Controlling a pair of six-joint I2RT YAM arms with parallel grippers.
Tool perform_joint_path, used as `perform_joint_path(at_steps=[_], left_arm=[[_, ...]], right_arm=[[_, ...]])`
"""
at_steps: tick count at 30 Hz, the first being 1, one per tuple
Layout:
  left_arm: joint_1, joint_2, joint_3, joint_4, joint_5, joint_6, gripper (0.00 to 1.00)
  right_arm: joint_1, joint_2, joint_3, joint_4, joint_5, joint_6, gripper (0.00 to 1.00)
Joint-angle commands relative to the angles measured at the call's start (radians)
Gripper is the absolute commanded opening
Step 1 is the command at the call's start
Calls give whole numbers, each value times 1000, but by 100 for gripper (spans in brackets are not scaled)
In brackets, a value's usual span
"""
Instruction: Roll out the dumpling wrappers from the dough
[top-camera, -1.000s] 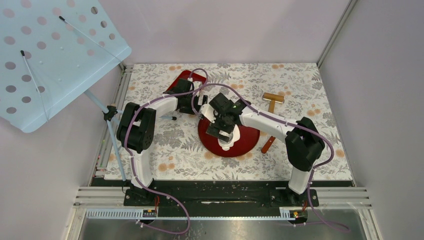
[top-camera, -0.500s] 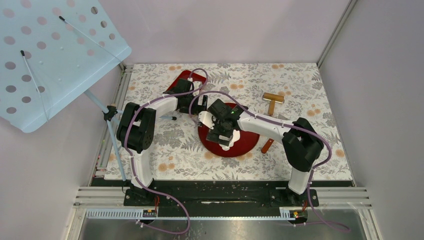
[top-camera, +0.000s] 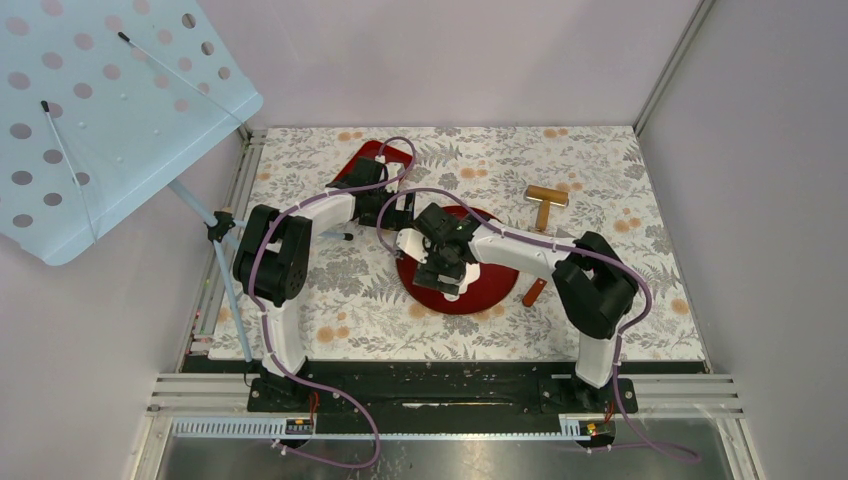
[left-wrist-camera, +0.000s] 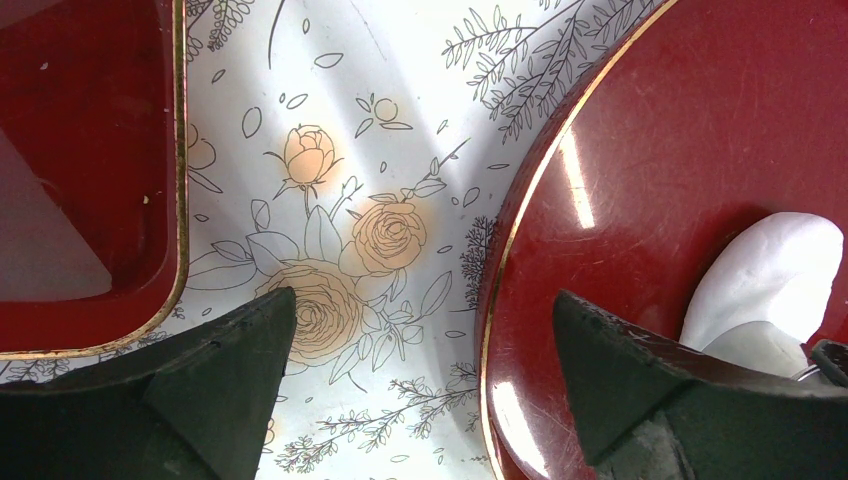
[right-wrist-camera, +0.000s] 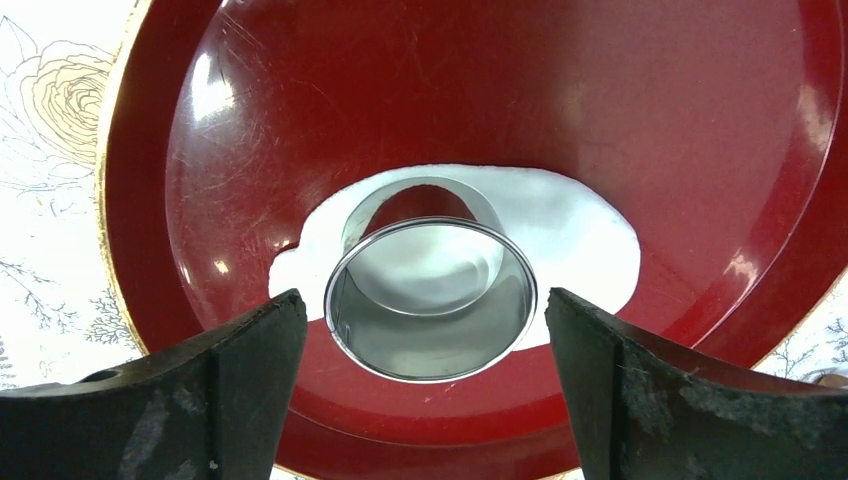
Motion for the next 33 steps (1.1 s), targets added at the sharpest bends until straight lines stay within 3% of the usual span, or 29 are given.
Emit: perform_joint_path(at_steps=[1,9,12,17,21,33], left_arm=[[9,-14,-24,-32,10,-8,99],[11,-14,-24,-32,16,-8,99],[11,-13,-24,-32,16,-8,99],[12,-13,-25,-32,17,-8,99],[12,-13,-24,-33,19,-8,98],[14,-14,-26,-32,24,-10,98]], right_arm=[[6,14,-4,24,19,-15,94],[7,23,-5,23,22,-17,81],[6,29,-5,20,21,-20,69],[7,45,2,-2,26,-24,58],[7,55,6,-17,22,-25,53],[4,133,60,-113,-13,7,52]])
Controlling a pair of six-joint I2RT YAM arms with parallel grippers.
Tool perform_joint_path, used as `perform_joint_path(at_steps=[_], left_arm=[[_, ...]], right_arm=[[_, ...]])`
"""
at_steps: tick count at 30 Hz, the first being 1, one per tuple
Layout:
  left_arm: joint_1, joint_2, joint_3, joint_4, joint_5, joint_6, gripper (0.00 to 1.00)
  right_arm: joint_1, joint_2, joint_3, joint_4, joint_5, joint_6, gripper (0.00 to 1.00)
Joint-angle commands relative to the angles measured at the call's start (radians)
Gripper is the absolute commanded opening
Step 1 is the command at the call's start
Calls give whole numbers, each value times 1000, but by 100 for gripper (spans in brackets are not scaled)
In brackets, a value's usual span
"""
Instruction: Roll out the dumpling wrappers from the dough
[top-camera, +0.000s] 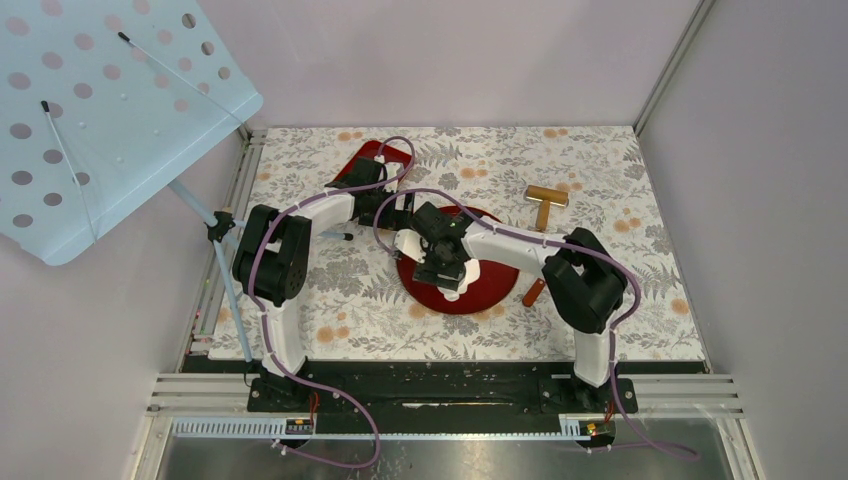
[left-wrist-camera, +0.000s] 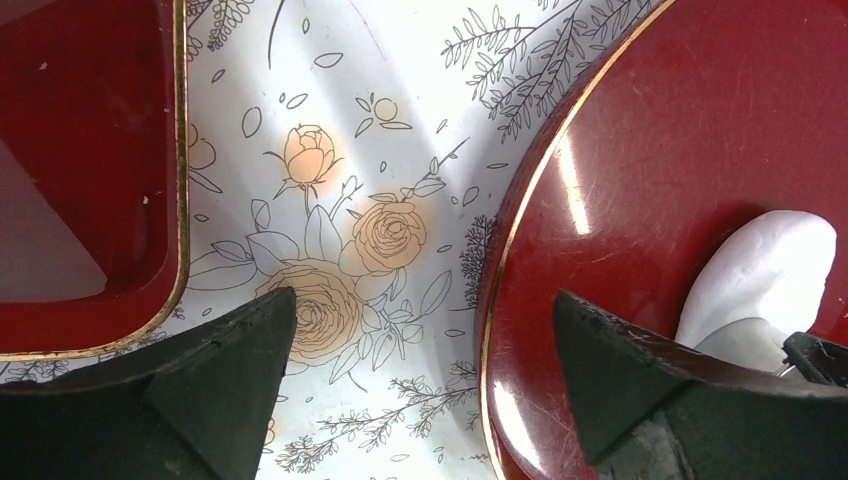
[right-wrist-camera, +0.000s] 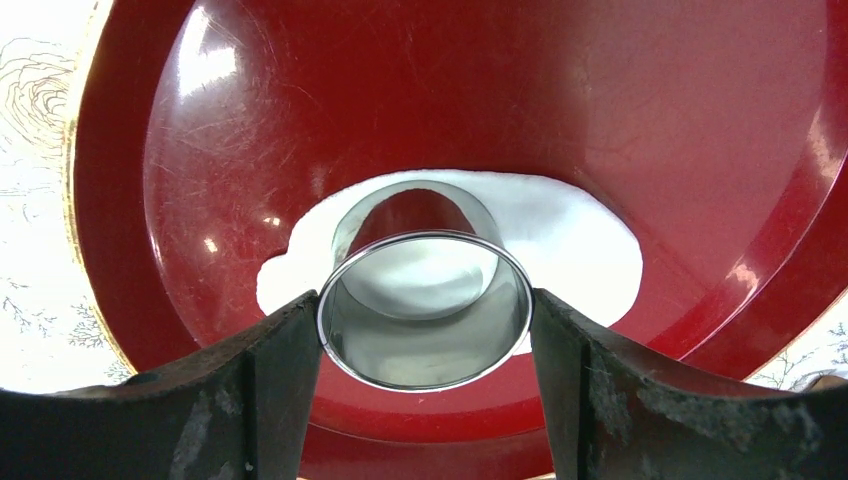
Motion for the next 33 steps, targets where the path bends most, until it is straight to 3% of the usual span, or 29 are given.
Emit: perform_joint_path(at_steps=[1,18,28,33], left_arm=[[10,-14,-25,-32,14,-10,98],[14,-15,-27,-32,11,-15,98],[13,-17,-29,-32,4,-17,98],[12,-19,-30,-30,-1,-20,98]], right_arm=[[2,72,14,-73,-29,15,52],[-23,149,115,-176,-83,76,52],[-33,160,112,-157,-38,225,52],[-33,158,95,-133,76,303,52]])
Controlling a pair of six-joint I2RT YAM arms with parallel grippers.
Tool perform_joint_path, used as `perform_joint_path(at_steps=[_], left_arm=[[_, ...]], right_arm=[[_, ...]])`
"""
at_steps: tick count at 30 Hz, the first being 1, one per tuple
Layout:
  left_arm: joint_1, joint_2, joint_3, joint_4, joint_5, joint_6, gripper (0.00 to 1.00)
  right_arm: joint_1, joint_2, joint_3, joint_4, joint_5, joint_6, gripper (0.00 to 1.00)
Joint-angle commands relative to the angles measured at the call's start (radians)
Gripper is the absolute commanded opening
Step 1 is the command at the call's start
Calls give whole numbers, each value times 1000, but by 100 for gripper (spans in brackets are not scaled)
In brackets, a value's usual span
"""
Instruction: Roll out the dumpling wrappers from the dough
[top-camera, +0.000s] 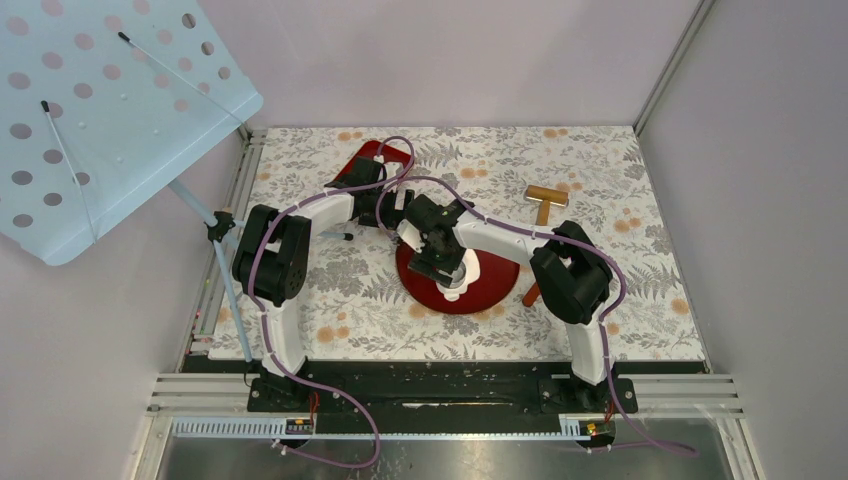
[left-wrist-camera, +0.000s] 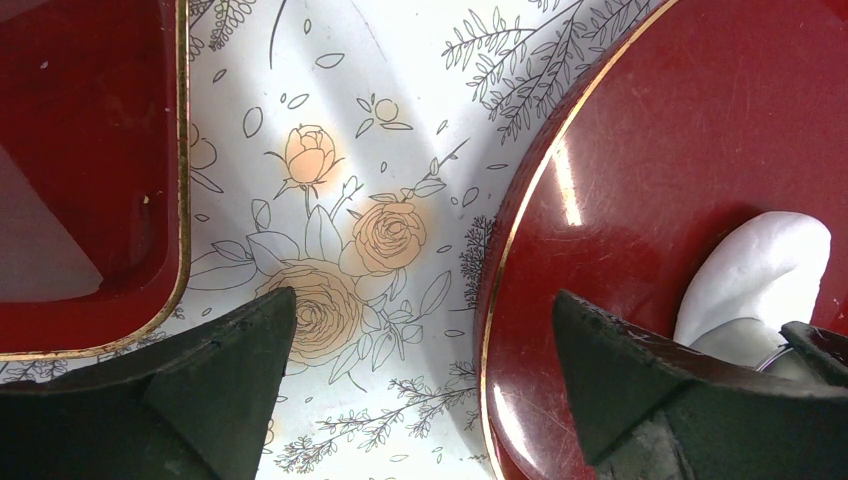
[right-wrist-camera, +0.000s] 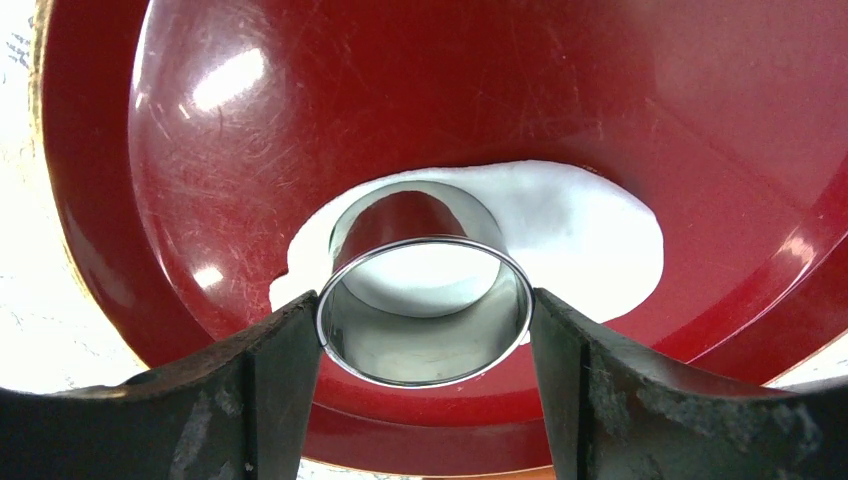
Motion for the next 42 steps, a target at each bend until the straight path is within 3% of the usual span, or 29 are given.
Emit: perform_joint_path(at_steps=[1,23,42], left_arm=[[10,-18,-29,-33,-8,-17,98],[10,-17,-27,-34,-8,-16,98],[11,-18,-30,-35,-15,-18,98]], right_arm=[[-8,57,-55,5,76,128,52],[5,86,-65,-104,-37,-277,53],[5,121,-9,-85,33,114,55]])
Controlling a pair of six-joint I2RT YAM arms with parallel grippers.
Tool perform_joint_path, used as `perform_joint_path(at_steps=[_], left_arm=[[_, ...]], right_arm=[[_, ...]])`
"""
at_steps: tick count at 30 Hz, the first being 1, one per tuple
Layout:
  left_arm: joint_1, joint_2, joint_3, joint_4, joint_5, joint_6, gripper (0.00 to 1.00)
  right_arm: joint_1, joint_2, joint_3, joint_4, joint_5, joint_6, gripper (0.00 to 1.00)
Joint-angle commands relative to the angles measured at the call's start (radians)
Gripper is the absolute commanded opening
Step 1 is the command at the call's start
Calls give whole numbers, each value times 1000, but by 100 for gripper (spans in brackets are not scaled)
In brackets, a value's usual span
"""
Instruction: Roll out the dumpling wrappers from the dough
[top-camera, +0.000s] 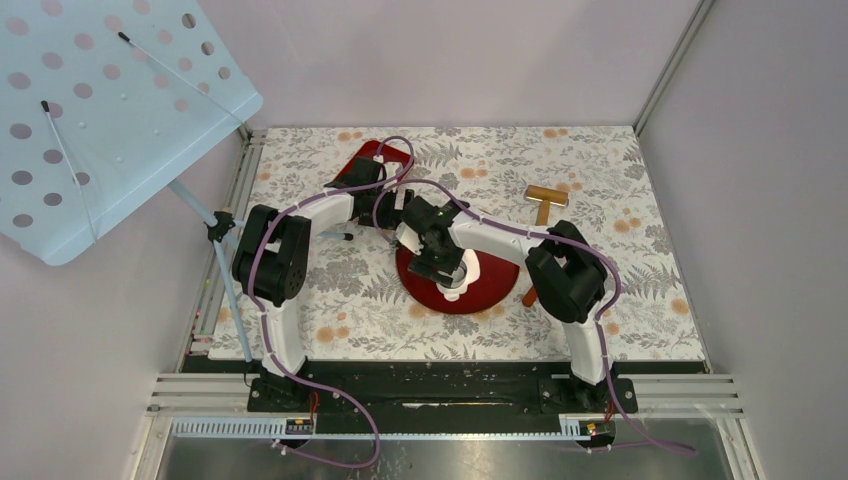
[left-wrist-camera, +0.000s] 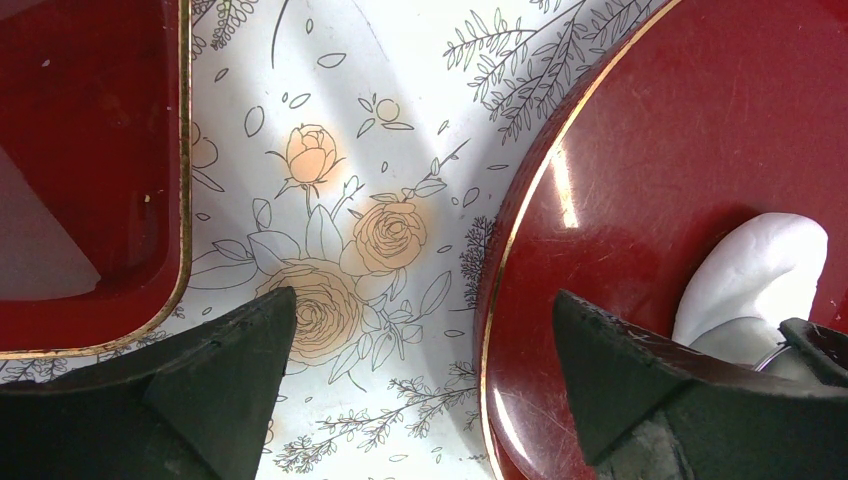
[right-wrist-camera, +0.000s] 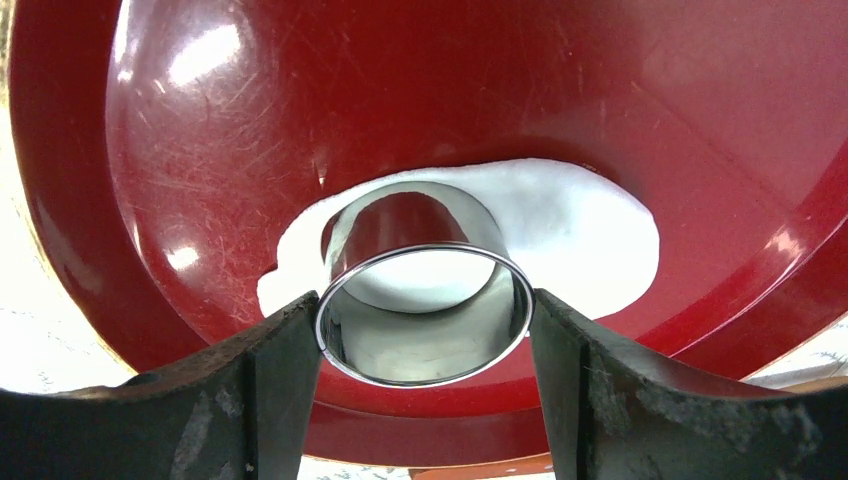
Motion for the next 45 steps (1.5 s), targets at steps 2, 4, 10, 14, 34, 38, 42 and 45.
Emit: perform_joint_path(at_steps=[2,4,10,14,34,38,42,45], left_arm=[[9,-18,-27,-36,-15,-11,98],[9,-18,-27,-36,-16,-11,98],[9,-16,-28,-34,-17,-11,98],[9,-17,-28,-35,-17,-11,98],[9,-16,-26,-36,-18,-12,98],[9,-16,-26,-36,-18,-12,98],[9,-17,-26,-36,-18,-13,98],[9,-18,-27,-36,-18,-13,98]], right_arm=[[-8,95,-35,-46,-5,175,55],[-7,95,-39,-45,-9,210,55],[-8,95,-33,-47,-17,294,54],[-8,113,-7,-76,-44,312,54],[-4,130,6,-84,-40,141,52],[6,148,4,-85,-112,195,50],[21,155,17,-103,-160,206,49],[23,157,35,-121,-202,211,49]])
